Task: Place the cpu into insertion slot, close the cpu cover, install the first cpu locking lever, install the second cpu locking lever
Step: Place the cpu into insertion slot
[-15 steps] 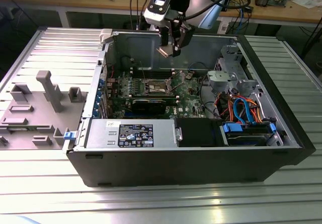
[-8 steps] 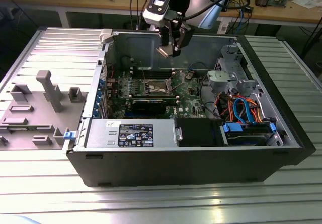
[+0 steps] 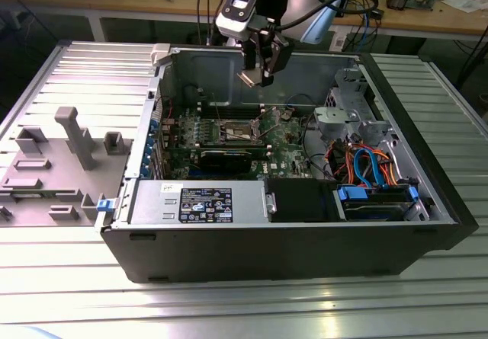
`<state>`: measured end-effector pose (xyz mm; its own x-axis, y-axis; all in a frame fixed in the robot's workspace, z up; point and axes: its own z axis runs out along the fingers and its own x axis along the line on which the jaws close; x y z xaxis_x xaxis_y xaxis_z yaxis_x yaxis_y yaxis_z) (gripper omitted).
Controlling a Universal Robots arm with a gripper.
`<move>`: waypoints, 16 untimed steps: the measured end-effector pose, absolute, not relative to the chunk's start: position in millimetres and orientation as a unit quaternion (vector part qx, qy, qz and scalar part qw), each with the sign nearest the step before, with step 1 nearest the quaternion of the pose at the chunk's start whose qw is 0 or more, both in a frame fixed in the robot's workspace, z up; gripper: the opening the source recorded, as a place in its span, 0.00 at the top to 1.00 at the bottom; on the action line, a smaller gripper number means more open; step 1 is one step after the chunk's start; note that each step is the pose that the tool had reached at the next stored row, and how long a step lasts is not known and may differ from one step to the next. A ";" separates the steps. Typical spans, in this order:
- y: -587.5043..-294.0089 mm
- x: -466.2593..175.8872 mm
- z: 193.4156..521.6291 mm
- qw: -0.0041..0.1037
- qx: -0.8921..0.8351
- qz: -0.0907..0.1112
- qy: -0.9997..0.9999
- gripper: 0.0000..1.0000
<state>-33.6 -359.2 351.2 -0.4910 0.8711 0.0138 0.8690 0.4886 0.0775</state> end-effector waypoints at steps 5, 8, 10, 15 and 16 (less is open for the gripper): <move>-359.2 -33.7 351.1 0.014 0.507 0.037 0.861 0.46; -359.2 -33.6 351.0 0.014 0.509 0.037 0.860 0.46; -359.2 -33.7 350.9 0.014 0.511 0.037 0.859 0.46; -359.2 -33.7 350.7 0.014 0.515 0.037 0.857 0.46; -359.2 -33.7 350.7 0.014 0.515 0.037 0.856 0.46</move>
